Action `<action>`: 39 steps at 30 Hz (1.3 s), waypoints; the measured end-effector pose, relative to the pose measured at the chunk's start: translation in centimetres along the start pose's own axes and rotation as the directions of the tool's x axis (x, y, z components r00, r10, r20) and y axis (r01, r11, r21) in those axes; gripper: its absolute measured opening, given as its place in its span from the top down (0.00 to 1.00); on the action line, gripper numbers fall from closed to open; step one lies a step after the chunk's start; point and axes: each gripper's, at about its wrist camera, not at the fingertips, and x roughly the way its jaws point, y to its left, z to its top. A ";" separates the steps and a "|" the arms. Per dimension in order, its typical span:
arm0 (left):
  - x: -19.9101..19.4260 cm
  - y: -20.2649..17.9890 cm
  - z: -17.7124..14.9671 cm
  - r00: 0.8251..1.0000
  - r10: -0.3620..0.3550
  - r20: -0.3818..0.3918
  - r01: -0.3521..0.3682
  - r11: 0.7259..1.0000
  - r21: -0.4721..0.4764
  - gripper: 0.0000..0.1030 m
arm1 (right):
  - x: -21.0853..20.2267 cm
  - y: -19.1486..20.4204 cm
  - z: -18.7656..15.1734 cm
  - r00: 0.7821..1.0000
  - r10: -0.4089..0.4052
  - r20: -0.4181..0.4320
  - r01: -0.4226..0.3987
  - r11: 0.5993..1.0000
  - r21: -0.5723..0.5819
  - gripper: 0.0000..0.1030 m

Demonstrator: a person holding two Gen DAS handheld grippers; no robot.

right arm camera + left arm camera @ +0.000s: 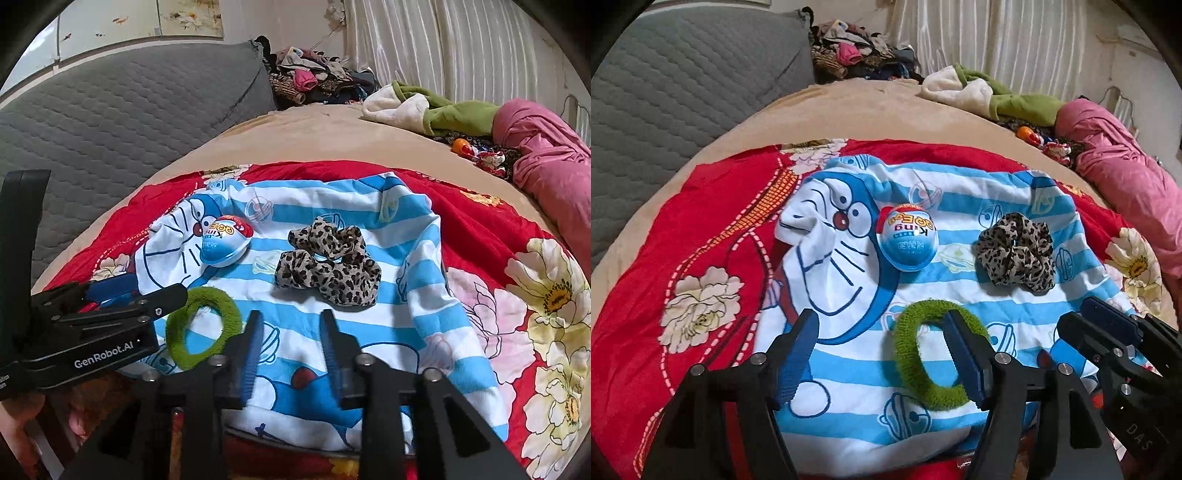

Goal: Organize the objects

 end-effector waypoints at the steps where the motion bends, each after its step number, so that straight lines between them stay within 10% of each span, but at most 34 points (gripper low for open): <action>1: -0.1 0.0 0.0 1.000 -0.001 0.000 0.001 1.000 0.000 0.31 | -0.1 0.0 0.0 1.000 0.000 0.001 0.000 1.000 0.001 0.68; 39: -12.1 1.5 -1.7 0.995 0.023 0.095 -0.026 0.999 0.030 0.22 | -11.1 3.1 -0.8 0.994 -0.047 0.096 0.046 0.999 0.011 0.28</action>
